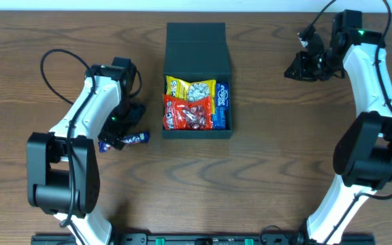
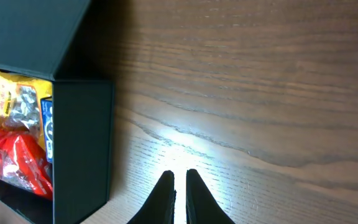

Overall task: Pack container
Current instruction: 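Reach left gripper to the Dairy Milk bar and grasp it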

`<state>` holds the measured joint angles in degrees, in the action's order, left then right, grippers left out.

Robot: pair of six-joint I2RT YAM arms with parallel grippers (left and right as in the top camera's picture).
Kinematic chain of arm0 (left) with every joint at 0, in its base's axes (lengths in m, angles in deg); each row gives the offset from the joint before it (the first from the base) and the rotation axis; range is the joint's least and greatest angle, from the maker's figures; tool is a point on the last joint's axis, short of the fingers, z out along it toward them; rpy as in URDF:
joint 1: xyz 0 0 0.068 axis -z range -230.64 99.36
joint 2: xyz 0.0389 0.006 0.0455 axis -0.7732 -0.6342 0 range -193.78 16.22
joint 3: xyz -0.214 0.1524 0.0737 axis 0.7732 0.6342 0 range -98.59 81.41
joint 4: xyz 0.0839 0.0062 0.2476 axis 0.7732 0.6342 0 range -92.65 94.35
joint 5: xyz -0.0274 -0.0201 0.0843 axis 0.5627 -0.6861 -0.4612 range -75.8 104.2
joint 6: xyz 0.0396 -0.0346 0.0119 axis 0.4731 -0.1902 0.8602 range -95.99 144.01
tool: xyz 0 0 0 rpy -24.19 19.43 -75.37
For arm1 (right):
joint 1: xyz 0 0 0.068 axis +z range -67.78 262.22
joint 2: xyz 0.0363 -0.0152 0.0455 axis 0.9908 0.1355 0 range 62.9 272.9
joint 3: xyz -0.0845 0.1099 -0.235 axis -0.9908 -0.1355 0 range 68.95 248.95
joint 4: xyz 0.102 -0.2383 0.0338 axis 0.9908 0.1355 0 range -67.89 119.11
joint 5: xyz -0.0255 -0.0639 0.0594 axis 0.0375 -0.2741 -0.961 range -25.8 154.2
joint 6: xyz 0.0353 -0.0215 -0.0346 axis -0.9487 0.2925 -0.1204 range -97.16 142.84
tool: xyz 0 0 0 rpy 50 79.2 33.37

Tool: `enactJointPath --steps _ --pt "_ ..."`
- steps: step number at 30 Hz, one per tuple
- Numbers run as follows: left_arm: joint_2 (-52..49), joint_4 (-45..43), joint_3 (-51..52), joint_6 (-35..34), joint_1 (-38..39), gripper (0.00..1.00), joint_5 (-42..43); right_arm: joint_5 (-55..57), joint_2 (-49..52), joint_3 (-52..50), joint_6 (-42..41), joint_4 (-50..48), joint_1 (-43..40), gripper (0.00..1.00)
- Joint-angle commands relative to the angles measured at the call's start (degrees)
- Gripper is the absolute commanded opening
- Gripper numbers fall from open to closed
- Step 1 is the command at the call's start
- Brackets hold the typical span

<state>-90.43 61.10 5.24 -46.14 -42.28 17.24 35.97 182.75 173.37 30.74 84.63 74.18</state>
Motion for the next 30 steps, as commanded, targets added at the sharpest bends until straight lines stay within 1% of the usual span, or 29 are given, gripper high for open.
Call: enactJointPath --steps 1,7,11,14,15,17,19,22,25,28,30 --pt "0.31 -1.09 2.01 1.18 0.02 0.95 0.76 -0.07 -0.61 1.03 -0.59 -0.11 -0.13 0.08" --pt "0.31 -6.36 8.44 1.18 -0.11 0.96 1.05 -0.09 -0.61 1.01 -0.59 -0.11 -0.13 0.08" --pt "0.31 -8.55 9.16 1.31 -0.09 0.98 -2.05 -0.09 -0.61 1.01 -0.59 -0.11 -0.13 0.08" --pt "0.28 -11.39 10.12 1.64 -0.11 1.00 -2.64 -0.33 -0.61 1.01 -0.59 0.00 -0.13 0.08" --pt "0.28 -12.52 10.54 1.64 -0.09 0.95 -2.67 -0.33 -0.61 1.01 -0.59 0.09 -0.13 0.08" --pt "0.28 -15.30 11.50 1.64 -0.09 0.91 -2.86 -0.33 -0.61 1.01 -0.59 0.37 -0.13 0.08" --pt "0.26 -16.52 11.69 2.34 -0.09 0.84 -3.54 -0.33 -0.61 1.01 -0.59 0.68 -0.13 0.08" --pt "0.26 -17.59 11.96 2.95 -0.09 0.80 -3.69 -0.31 -0.61 1.01 -0.57 0.63 -0.13 0.08" --pt "0.26 -18.60 12.85 2.95 -0.09 0.78 -3.69 -0.33 -0.61 1.01 -0.57 0.50 -0.13 0.08" --pt "0.24 -19.06 13.57 2.93 -0.09 0.73 -3.65 -0.31 -0.61 1.01 -0.57 0.48 -0.13 0.09" --pt "0.26 -19.12 13.60 3.61 -0.09 0.66 -3.65 -0.31 -0.61 1.01 -0.57 0.44 -0.13 0.09"
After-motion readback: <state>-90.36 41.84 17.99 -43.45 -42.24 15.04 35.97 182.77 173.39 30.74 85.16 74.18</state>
